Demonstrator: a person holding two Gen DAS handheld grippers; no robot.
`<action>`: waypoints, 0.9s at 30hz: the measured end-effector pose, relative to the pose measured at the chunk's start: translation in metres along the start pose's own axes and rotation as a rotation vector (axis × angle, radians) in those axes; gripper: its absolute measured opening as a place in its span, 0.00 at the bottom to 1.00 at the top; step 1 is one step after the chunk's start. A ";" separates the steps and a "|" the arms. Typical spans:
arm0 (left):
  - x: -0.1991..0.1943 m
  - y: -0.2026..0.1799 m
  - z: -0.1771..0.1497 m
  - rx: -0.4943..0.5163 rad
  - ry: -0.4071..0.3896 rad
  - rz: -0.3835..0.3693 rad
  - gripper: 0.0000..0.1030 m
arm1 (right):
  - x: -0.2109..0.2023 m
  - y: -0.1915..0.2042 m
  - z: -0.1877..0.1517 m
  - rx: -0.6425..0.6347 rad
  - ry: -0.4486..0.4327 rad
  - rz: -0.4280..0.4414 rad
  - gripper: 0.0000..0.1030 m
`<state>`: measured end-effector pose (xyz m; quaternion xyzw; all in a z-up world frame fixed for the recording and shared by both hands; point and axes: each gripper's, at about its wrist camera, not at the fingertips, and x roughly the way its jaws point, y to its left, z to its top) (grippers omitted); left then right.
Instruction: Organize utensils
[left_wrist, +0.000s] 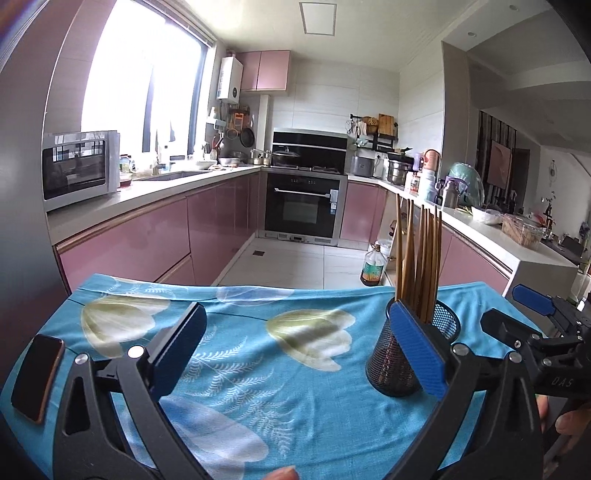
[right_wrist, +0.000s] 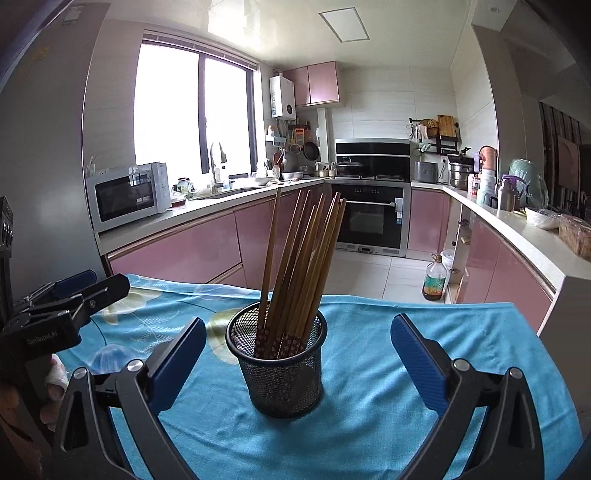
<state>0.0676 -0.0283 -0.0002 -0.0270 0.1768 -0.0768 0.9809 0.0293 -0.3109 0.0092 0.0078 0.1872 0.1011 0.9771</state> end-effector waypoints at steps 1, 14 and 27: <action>-0.003 0.003 -0.001 -0.005 -0.010 0.006 0.95 | -0.002 0.002 -0.001 -0.005 -0.009 -0.008 0.94; -0.029 0.023 -0.013 -0.024 -0.061 0.053 0.95 | -0.022 0.015 -0.007 -0.003 -0.090 -0.020 0.94; -0.041 0.022 -0.016 -0.013 -0.116 0.075 0.95 | -0.029 0.023 -0.010 -0.019 -0.133 -0.033 0.94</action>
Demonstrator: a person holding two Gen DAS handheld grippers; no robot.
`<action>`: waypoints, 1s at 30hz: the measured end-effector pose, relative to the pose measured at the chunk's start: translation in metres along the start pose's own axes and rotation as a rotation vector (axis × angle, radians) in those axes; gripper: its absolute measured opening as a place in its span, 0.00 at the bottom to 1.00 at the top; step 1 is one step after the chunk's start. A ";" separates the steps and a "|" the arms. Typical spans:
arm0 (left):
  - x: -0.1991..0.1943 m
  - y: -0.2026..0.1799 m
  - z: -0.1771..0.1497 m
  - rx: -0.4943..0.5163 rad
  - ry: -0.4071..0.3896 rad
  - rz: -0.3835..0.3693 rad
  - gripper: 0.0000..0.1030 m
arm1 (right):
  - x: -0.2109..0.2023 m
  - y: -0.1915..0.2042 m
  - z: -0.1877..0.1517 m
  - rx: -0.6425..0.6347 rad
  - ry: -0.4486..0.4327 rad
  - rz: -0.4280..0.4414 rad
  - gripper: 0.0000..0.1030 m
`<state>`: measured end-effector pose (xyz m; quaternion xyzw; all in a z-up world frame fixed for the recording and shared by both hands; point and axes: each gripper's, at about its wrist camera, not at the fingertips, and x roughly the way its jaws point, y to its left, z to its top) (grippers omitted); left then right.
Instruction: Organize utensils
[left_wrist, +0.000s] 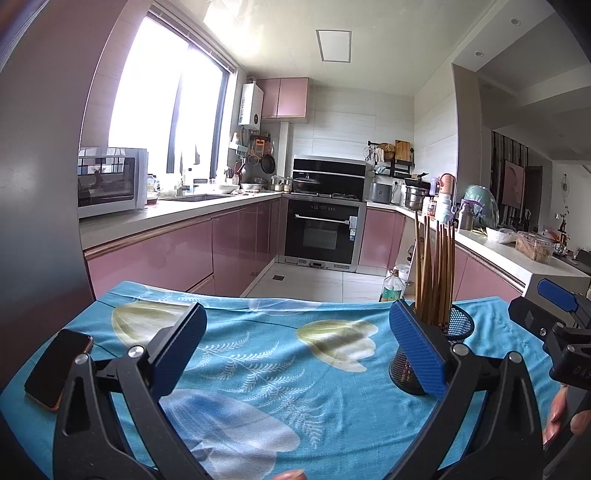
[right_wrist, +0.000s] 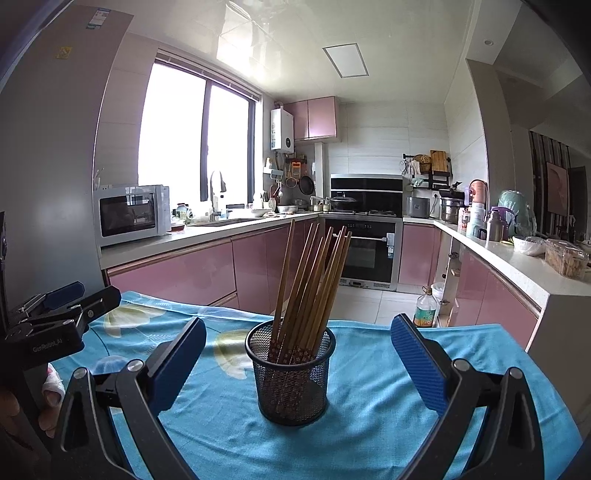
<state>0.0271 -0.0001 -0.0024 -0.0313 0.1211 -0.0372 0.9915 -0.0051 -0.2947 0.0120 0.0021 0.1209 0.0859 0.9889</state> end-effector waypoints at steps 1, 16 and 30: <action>-0.001 0.000 0.000 0.003 -0.006 0.003 0.95 | 0.000 0.000 0.000 0.001 -0.001 0.001 0.94; -0.004 0.000 -0.002 0.008 -0.019 0.007 0.95 | 0.003 0.000 0.000 0.010 0.001 0.004 0.94; -0.005 0.003 -0.004 0.012 -0.028 0.021 0.95 | 0.004 0.001 -0.001 0.013 -0.001 0.006 0.94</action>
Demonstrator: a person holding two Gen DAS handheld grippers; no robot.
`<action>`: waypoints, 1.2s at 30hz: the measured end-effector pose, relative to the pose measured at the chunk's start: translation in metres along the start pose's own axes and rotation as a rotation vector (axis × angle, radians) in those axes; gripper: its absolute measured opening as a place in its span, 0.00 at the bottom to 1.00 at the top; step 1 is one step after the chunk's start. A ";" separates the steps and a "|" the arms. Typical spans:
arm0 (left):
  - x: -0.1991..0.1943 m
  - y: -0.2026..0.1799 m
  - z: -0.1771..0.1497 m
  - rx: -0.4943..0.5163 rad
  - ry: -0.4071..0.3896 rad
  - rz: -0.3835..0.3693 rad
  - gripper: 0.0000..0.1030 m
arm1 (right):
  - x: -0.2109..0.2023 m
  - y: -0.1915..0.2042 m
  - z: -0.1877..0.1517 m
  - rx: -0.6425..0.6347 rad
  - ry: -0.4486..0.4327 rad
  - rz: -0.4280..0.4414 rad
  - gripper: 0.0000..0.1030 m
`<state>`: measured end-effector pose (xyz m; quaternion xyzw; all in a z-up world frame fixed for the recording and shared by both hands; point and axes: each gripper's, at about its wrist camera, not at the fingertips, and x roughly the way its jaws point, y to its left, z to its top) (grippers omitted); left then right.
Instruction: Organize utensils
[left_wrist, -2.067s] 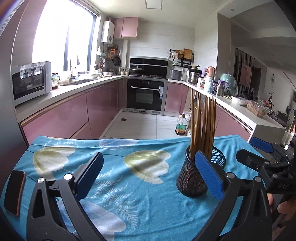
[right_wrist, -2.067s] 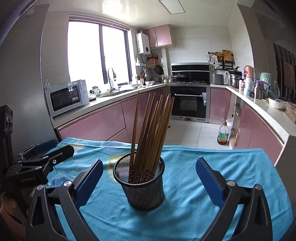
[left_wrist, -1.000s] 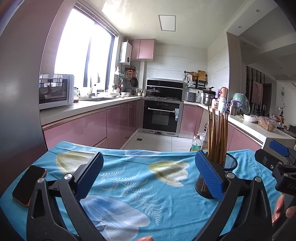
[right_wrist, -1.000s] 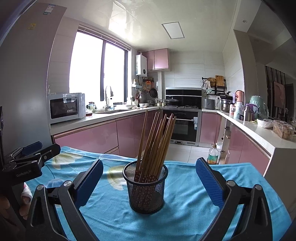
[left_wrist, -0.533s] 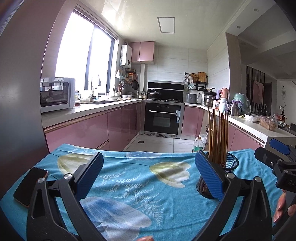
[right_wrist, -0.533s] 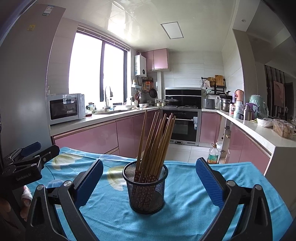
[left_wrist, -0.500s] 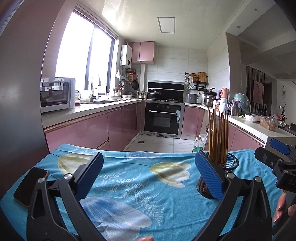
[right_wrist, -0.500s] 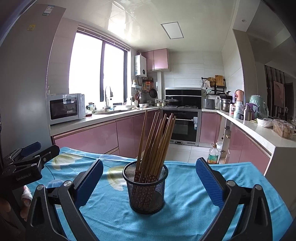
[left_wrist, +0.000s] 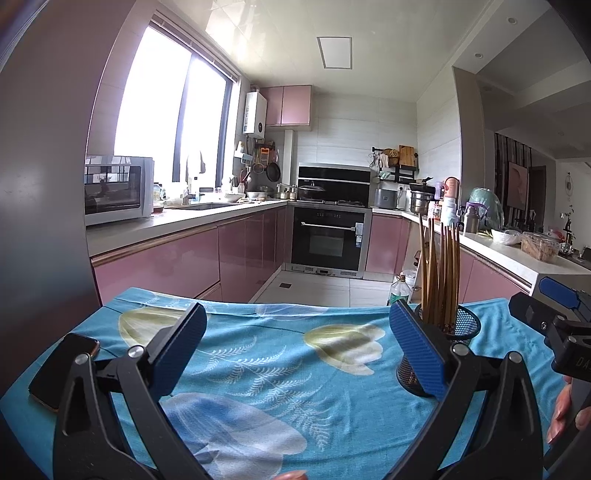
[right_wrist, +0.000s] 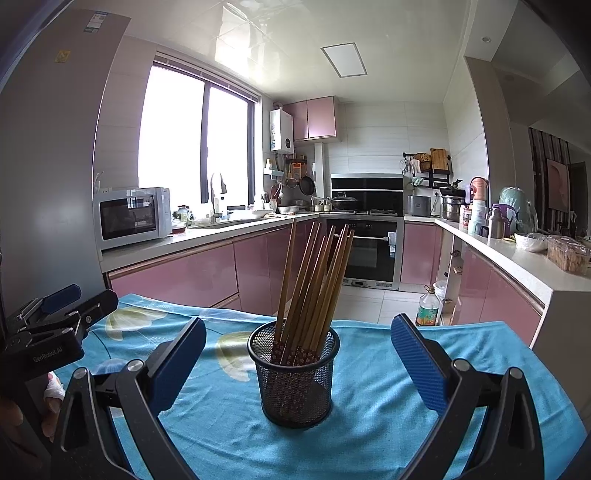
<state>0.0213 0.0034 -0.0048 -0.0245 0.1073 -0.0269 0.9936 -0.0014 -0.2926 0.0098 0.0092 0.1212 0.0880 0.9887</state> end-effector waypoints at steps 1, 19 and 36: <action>0.000 0.000 0.000 -0.001 0.002 -0.003 0.95 | 0.000 0.000 0.000 0.001 0.001 0.000 0.94; 0.001 -0.002 -0.001 0.005 0.003 0.000 0.95 | 0.000 -0.001 0.000 0.011 0.005 -0.003 0.94; 0.001 -0.002 -0.002 0.008 0.002 0.002 0.95 | 0.000 -0.003 0.000 0.015 0.008 -0.001 0.94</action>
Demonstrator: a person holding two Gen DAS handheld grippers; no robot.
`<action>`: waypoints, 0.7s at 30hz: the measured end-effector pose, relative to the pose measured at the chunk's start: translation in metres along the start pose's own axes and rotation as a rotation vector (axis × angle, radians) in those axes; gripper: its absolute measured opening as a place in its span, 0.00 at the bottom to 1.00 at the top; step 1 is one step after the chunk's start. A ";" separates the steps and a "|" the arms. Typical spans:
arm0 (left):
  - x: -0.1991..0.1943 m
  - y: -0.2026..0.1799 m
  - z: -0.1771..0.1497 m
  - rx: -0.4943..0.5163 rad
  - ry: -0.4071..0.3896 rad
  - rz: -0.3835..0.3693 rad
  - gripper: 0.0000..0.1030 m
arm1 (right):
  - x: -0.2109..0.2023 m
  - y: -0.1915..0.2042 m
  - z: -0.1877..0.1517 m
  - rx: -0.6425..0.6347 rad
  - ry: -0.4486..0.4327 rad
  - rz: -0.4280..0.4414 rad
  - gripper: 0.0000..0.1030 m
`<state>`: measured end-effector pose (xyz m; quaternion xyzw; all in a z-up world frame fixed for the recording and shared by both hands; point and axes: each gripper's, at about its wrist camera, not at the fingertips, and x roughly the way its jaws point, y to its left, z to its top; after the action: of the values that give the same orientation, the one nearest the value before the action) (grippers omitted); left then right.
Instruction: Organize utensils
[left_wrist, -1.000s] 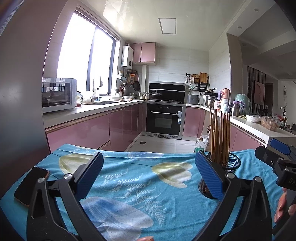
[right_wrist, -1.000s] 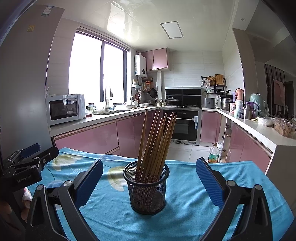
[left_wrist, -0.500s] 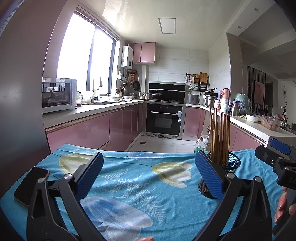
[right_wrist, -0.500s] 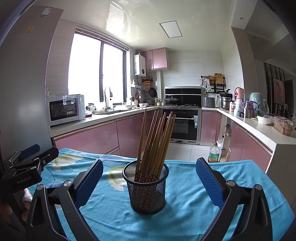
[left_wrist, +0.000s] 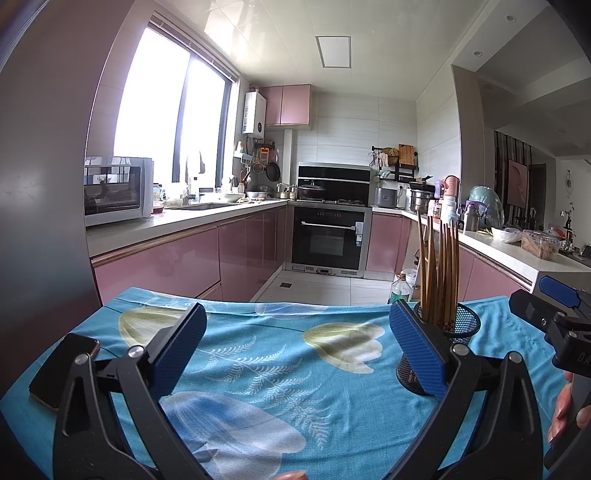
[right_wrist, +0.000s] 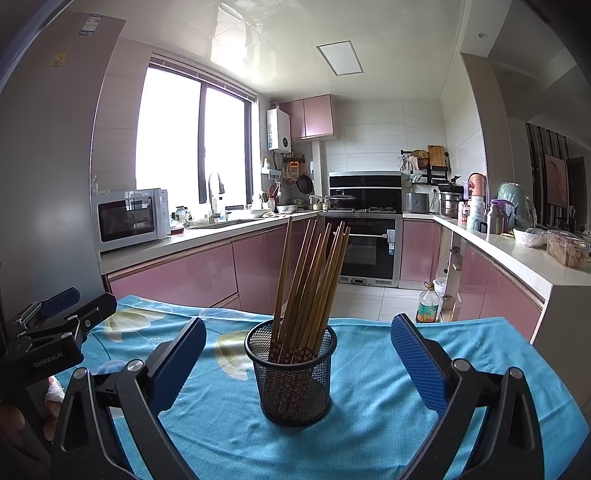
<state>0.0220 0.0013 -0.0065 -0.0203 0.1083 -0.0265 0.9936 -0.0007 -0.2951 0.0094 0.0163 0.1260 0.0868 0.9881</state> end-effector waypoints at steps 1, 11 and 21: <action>-0.001 0.000 0.000 0.001 -0.001 0.000 0.95 | 0.000 0.000 0.000 -0.002 -0.001 -0.001 0.94; -0.001 -0.001 0.000 0.001 -0.001 -0.001 0.95 | 0.001 0.001 0.001 0.002 -0.001 -0.003 0.94; -0.001 -0.001 0.000 0.001 -0.001 -0.001 0.95 | 0.002 0.000 0.001 0.006 0.000 -0.002 0.94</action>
<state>0.0213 0.0005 -0.0063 -0.0199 0.1079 -0.0273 0.9936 0.0015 -0.2942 0.0099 0.0192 0.1262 0.0852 0.9881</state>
